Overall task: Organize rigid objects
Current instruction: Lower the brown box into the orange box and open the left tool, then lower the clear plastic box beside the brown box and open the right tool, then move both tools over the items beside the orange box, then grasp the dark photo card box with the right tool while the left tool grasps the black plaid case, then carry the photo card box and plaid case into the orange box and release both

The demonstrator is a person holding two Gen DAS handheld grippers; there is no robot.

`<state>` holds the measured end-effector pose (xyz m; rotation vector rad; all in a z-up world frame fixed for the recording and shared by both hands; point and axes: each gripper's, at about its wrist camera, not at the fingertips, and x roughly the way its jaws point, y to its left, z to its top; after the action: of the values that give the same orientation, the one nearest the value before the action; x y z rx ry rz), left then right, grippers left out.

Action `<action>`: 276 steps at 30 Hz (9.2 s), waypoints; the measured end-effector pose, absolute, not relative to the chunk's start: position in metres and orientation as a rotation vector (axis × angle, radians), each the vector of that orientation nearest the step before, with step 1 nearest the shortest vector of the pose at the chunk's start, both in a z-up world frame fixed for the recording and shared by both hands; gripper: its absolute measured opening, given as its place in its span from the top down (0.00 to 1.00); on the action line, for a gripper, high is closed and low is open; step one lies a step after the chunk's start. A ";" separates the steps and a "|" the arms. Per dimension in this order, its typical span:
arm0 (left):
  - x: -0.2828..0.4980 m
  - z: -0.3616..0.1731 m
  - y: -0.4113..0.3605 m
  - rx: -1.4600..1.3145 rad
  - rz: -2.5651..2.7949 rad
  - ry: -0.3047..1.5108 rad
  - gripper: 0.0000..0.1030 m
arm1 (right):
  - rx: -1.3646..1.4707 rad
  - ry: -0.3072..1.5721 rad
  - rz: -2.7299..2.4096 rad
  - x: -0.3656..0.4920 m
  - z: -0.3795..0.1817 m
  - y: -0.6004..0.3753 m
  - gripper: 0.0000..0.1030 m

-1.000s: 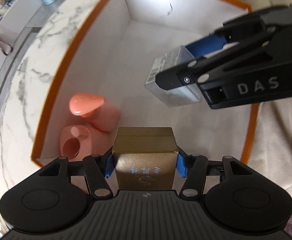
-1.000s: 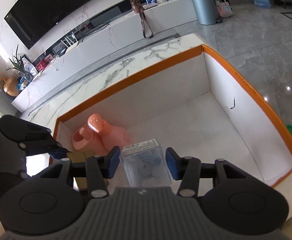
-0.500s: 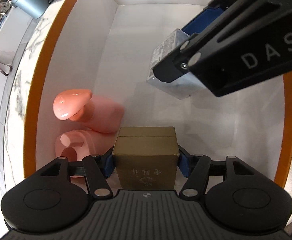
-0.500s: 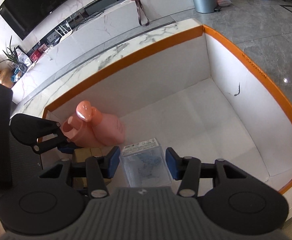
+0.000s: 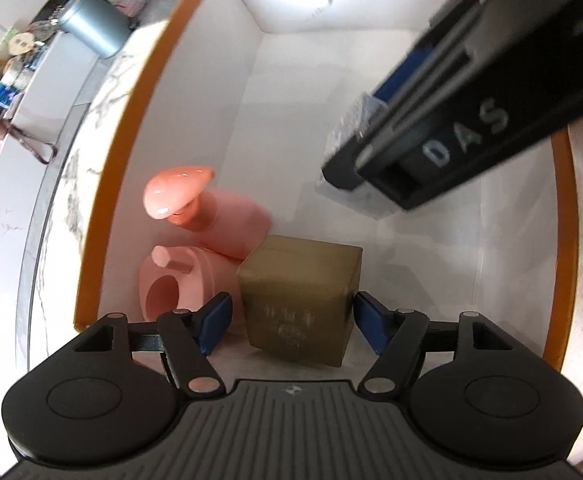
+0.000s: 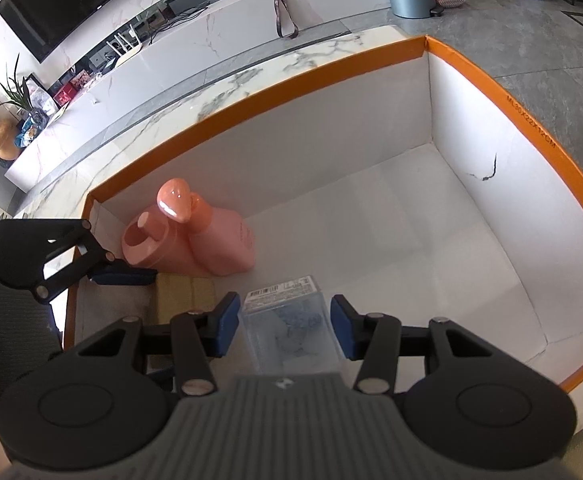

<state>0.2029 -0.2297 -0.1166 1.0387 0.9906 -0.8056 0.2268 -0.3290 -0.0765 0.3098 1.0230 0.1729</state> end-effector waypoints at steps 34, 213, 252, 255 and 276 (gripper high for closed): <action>0.181 -0.052 -0.113 0.043 -0.587 1.073 0.64 | 0.283 1.099 0.138 0.249 -0.086 -0.275 0.51; 0.132 -0.122 0.019 -0.107 -0.347 1.210 0.92 | 0.317 1.070 0.362 0.158 -0.098 -0.118 0.72; 0.176 -0.137 0.054 -0.249 -0.251 1.193 0.46 | 0.253 1.191 0.354 0.211 -0.115 -0.106 0.77; 0.172 -0.133 0.057 -0.268 -0.242 1.170 0.56 | 0.281 1.203 0.365 0.211 -0.117 -0.109 0.77; 0.167 -0.119 0.055 -0.331 -0.211 1.144 0.78 | 0.352 1.257 0.411 0.192 -0.125 -0.111 0.77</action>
<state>0.1668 0.0554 -0.1195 -0.3312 1.1438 -0.2110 0.1923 -0.1109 -0.1251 0.3525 1.2570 0.4115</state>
